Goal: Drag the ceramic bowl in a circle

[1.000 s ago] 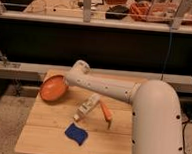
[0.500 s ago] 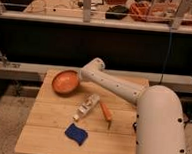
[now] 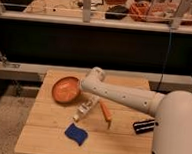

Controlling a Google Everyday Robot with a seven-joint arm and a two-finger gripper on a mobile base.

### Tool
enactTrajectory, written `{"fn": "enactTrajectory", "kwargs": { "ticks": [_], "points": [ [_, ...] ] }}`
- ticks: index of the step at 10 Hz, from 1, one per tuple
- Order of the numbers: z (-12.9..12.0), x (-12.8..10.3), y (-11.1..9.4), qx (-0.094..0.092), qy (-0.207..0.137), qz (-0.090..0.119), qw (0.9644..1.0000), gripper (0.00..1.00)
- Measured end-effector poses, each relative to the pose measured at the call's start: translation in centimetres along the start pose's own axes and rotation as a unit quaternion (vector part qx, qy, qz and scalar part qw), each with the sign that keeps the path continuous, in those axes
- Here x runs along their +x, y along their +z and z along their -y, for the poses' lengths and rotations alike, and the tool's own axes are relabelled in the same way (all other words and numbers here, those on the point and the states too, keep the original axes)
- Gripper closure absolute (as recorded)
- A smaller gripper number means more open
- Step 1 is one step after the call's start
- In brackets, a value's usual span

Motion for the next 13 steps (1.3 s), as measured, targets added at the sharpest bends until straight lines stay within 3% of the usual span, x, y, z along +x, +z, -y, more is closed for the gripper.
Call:
{"fn": "enactTrajectory", "kwargs": {
  "ticks": [3, 6, 8, 13],
  "points": [
    [1.2, -5.5, -2.6, -0.007, -0.011, 0.006, 0.9999, 1.0],
    [3.7, -7.1, -3.1, 0.002, -0.036, 0.007, 0.9993, 1.0],
    [5.3, -6.3, -2.4, 0.012, -0.053, 0.005, 0.9985, 1.0],
    [7.4, 2.4, 2.6, 0.038, -0.072, -0.008, 0.9967, 1.0]
  ]
}}
